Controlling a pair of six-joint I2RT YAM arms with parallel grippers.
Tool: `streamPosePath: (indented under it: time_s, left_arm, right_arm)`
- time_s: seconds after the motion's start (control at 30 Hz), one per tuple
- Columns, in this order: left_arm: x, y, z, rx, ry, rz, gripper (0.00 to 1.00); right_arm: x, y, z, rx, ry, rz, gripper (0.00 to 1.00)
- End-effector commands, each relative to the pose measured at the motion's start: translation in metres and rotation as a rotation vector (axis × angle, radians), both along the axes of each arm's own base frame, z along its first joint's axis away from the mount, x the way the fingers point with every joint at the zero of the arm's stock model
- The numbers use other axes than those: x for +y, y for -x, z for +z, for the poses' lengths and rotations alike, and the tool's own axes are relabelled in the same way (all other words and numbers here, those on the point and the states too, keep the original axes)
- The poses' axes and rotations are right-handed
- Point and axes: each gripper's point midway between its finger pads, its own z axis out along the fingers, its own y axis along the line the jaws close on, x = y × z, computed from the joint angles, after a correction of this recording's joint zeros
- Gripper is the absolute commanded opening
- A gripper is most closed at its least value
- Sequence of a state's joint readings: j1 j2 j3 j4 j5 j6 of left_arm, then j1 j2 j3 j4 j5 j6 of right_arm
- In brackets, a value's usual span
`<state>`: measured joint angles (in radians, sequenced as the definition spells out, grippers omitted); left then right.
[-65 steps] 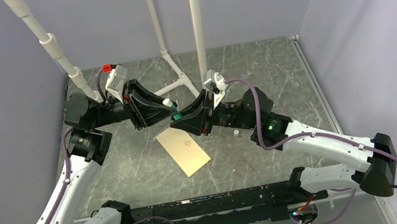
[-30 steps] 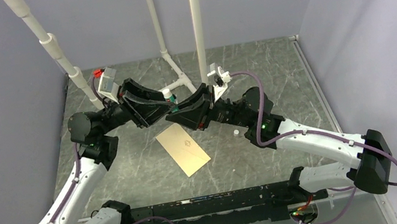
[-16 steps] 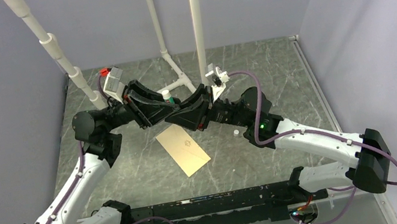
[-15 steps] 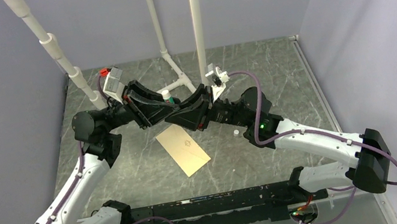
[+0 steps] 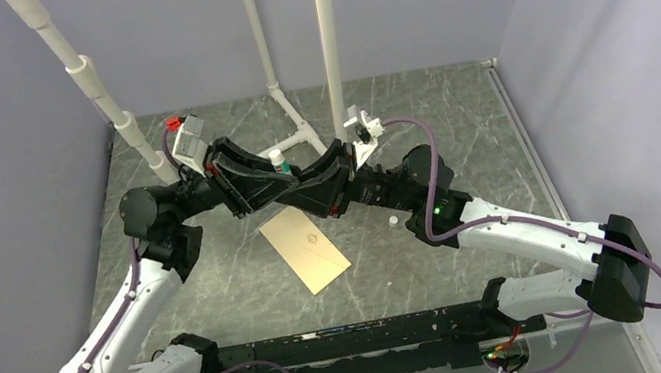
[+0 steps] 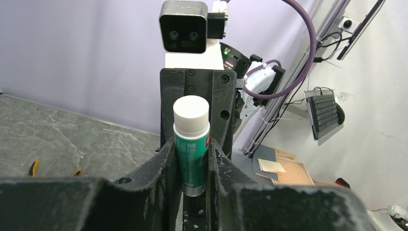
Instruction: Place the letter into the envelope and seal it
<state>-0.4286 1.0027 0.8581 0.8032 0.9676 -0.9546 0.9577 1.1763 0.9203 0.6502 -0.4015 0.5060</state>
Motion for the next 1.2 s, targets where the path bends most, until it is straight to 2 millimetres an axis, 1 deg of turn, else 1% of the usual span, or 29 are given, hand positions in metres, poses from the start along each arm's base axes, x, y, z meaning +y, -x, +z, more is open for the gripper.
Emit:
streamPosePath:
  time_s: [0.0,0.03,0.07,0.1,0.13,0.17,0.2,0.23,0.3,0.33,0.37,0.4,0.43,0.53,0.57,0.6,0.63,0.7,0.73,0.83,0.9,0.97,1.1,1.17]
  left_arm:
    - [-0.001,0.001,-0.004,-0.016,-0.014,-0.007,0.12]
    - [-0.001,0.001,-0.004,-0.019,-0.015,-0.007,0.05]
    - [-0.001,0.000,-0.004,-0.018,-0.017,-0.005,0.03]
    - [-0.002,-0.001,-0.006,-0.012,-0.024,0.003,0.03]
    - [-0.002,-0.004,-0.007,-0.012,-0.031,0.018,0.02]
    - [-0.001,-0.007,-0.009,-0.011,-0.042,0.036,0.02]
    - [-0.001,-0.009,-0.010,-0.015,-0.058,0.061,0.02]
    - [0.000,-0.013,-0.013,-0.011,-0.078,0.089,0.03]
    - [0.003,-0.026,-0.021,-0.007,-0.127,0.179,0.02]
    - [0.006,-0.035,-0.026,-0.024,-0.160,0.242,0.03]
    - [0.010,-0.045,-0.034,-0.003,-0.194,0.302,0.02]
    - [0.014,-0.054,-0.041,0.012,-0.227,0.364,0.02]
    - [0.020,-0.064,-0.052,0.053,-0.267,0.433,0.02]
    - [0.042,-0.094,-0.080,0.144,-0.351,0.635,0.02]
    - [0.046,-0.099,-0.089,0.171,-0.371,0.673,0.02]
    - [0.050,-0.104,-0.097,0.194,-0.386,0.702,0.03]
    - [0.052,-0.106,-0.104,0.211,-0.396,0.720,0.02]
    - [0.052,-0.109,-0.115,0.247,-0.405,0.725,0.03]
    - [0.050,-0.109,-0.119,0.266,-0.404,0.717,0.02]
    - [0.041,-0.108,-0.131,0.310,-0.399,0.666,0.02]
    - [0.035,-0.106,-0.138,0.326,-0.396,0.626,0.03]
    - [0.031,-0.104,-0.142,0.336,-0.399,0.592,0.02]
    - [0.026,-0.103,-0.146,0.341,-0.413,0.561,0.03]
    - [0.025,-0.103,-0.144,0.334,-0.406,0.552,0.02]
  right_arm:
    - [-0.014,0.016,0.041,-0.082,-0.126,0.028,0.00]
    - [-0.014,0.015,0.040,-0.076,-0.121,0.024,0.00]
    - [-0.013,0.014,0.039,-0.067,-0.111,0.019,0.00]
    - [-0.012,0.011,0.037,-0.059,-0.097,0.007,0.03]
    - [-0.012,0.008,0.032,-0.052,-0.076,-0.008,0.13]
    - [-0.011,0.005,0.022,-0.034,-0.033,-0.027,0.30]
    - [-0.011,0.000,0.012,-0.013,0.011,-0.050,0.44]
    - [-0.011,-0.006,-0.002,0.009,0.070,-0.080,0.54]
    - [-0.015,-0.015,-0.031,0.045,0.190,-0.141,0.64]
    - [-0.020,-0.019,-0.045,0.071,0.243,-0.174,0.67]
    - [-0.026,-0.023,-0.060,0.097,0.290,-0.210,0.69]
    - [-0.034,-0.028,-0.074,0.124,0.333,-0.255,0.70]
    - [-0.043,-0.032,-0.091,0.161,0.379,-0.305,0.71]
    - [-0.076,-0.050,-0.131,0.291,0.488,-0.495,0.71]
    - [-0.090,-0.057,-0.146,0.348,0.533,-0.570,0.71]
    - [-0.105,-0.066,-0.162,0.405,0.582,-0.662,0.71]
    - [-0.116,-0.072,-0.177,0.457,0.631,-0.722,0.70]
    - [-0.139,-0.082,-0.214,0.583,0.746,-0.828,0.69]
    - [-0.152,-0.084,-0.234,0.652,0.812,-0.881,0.68]
    - [-0.182,-0.094,-0.275,0.816,0.898,-1.011,0.65]
    - [-0.194,-0.102,-0.294,0.884,0.917,-1.039,0.63]
    - [-0.202,-0.110,-0.309,0.925,0.929,-1.062,0.59]
    - [-0.207,-0.121,-0.331,0.940,0.973,-1.089,0.56]
    - [-0.208,-0.124,-0.343,0.960,1.007,-1.094,0.54]
